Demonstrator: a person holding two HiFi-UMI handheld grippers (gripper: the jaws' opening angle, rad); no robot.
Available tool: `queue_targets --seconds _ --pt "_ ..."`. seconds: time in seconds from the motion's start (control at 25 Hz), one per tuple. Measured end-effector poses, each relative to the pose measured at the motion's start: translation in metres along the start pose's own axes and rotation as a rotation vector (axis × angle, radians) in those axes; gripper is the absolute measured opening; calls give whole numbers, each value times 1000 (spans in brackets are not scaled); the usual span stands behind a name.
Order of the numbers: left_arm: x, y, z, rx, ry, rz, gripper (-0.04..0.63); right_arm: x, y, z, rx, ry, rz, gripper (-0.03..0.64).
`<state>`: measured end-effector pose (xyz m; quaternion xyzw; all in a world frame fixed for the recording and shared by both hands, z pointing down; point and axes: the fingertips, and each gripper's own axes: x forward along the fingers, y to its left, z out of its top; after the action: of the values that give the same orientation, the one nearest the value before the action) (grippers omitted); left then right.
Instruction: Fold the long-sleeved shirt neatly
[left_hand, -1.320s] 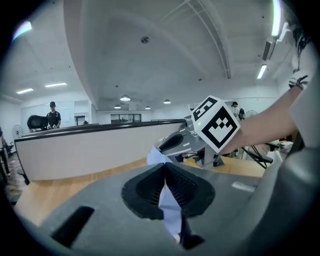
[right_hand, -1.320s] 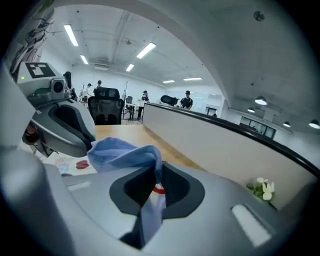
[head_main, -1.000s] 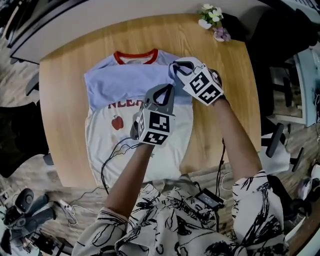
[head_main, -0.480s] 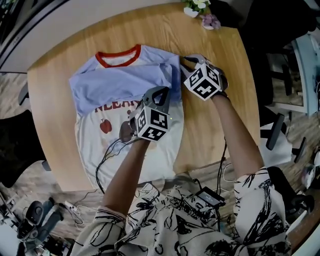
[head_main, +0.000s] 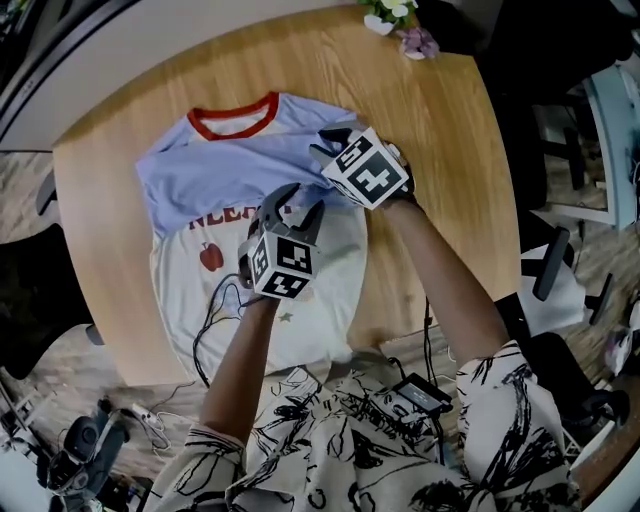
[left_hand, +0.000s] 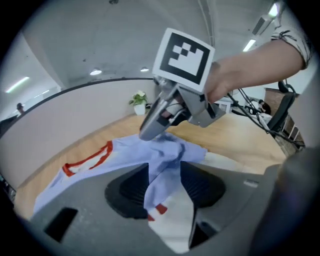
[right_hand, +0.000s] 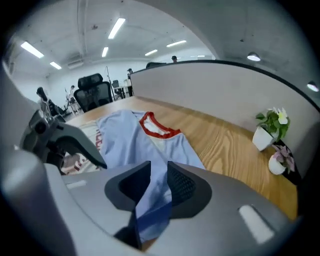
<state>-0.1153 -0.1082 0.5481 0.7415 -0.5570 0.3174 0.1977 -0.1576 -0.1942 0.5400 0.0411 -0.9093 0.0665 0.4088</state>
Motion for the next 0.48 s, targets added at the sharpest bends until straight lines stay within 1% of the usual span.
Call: queue_targets --seconds 0.08,0.16,0.28,0.4,0.48 --pt "-3 19 -16 -31 32 42 216 12 -1 -10 18 60 -28 118" --pt "-6 35 -27 -52 48 80 219 19 -7 -16 71 74 -63 118" --pt "-5 49 -39 -78 67 93 222 21 -17 -25 113 98 -119 115" --pt "-2 49 -49 -103 79 77 222 22 -17 -32 153 108 -115 33" --pt "-1 49 -50 -111 79 75 221 20 -18 -31 171 89 -110 20"
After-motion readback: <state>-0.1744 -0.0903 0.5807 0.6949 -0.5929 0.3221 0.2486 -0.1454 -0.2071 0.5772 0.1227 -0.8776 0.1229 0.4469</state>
